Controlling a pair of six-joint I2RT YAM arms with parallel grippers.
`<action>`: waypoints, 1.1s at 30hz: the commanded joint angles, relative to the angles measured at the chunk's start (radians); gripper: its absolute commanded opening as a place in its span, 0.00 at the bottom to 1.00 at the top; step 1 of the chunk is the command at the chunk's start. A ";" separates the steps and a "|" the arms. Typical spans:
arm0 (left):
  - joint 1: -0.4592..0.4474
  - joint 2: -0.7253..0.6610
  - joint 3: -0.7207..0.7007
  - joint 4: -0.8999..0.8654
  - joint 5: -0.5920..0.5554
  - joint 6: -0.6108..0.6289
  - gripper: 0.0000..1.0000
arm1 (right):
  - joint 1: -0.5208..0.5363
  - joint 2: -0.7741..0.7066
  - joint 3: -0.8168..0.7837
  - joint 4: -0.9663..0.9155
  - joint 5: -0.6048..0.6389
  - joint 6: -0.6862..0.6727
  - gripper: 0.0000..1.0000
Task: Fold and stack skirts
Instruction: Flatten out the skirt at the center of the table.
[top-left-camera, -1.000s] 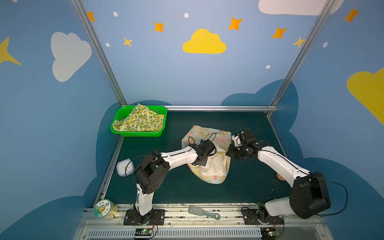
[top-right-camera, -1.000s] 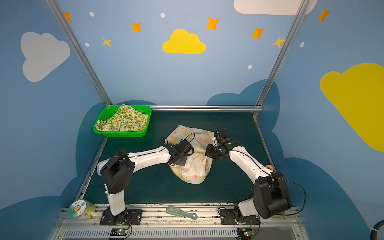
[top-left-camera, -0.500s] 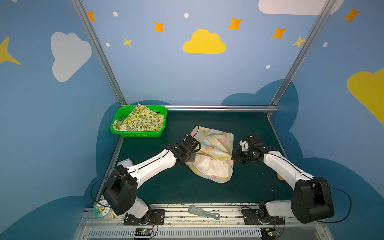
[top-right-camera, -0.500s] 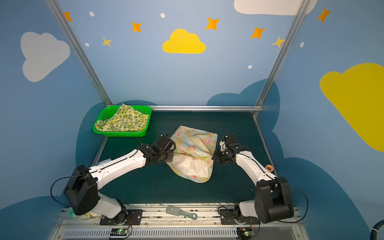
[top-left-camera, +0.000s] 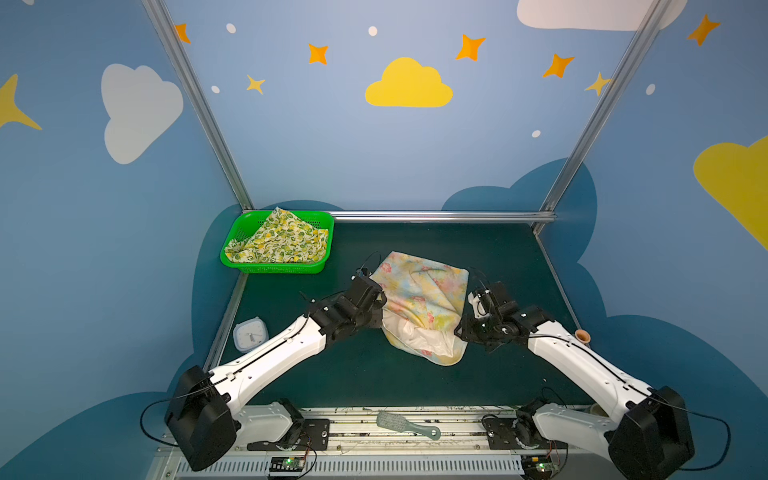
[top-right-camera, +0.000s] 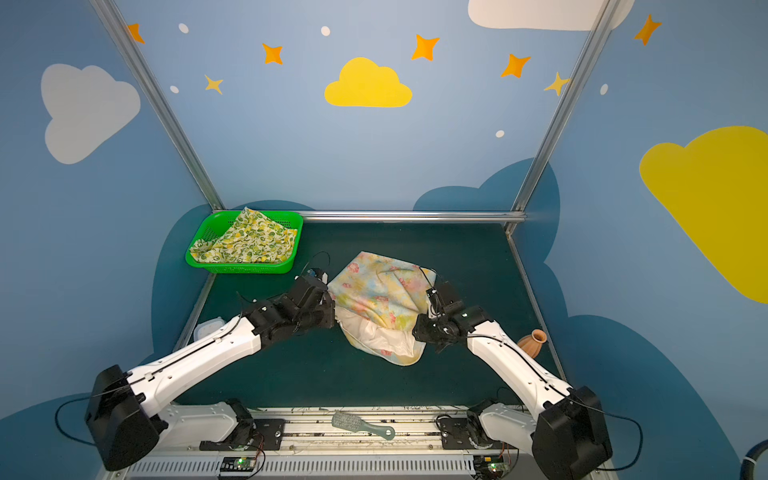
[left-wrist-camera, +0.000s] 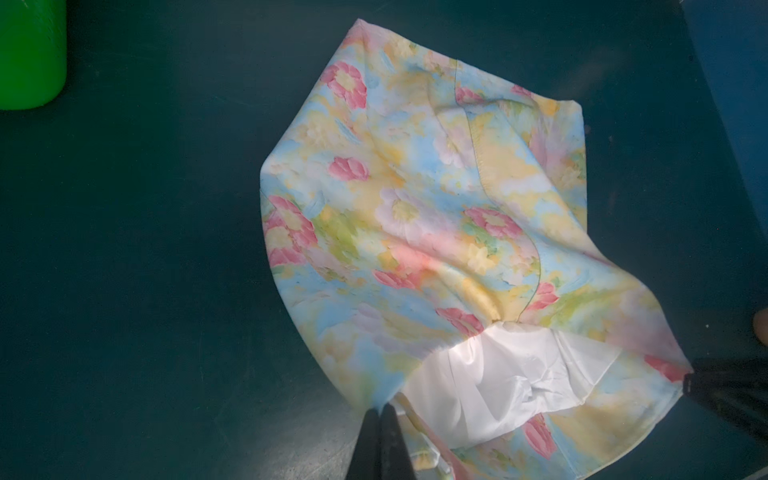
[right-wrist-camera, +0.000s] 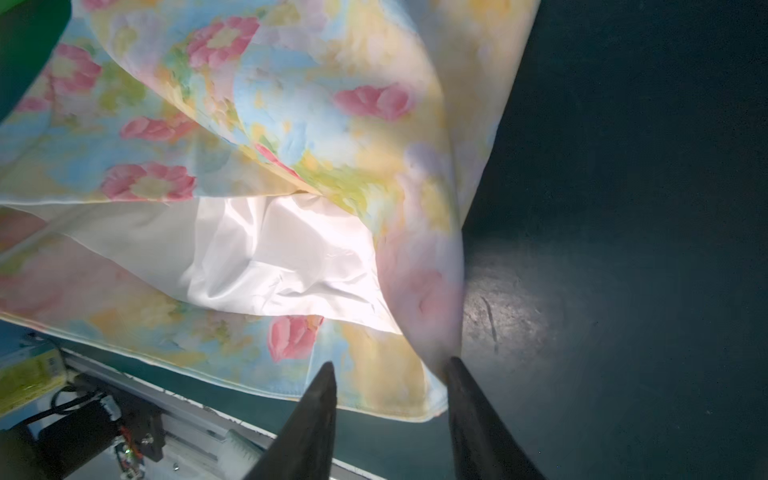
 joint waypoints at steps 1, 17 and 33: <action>0.006 -0.019 0.000 0.004 -0.007 -0.007 0.04 | 0.031 0.015 0.013 -0.066 0.104 0.004 0.45; 0.031 -0.050 -0.013 -0.002 -0.004 -0.017 0.04 | 0.119 0.149 0.052 -0.120 0.253 0.033 0.42; 0.069 -0.024 0.000 0.004 0.024 -0.008 0.04 | 0.075 0.222 0.036 0.005 0.189 -0.006 0.38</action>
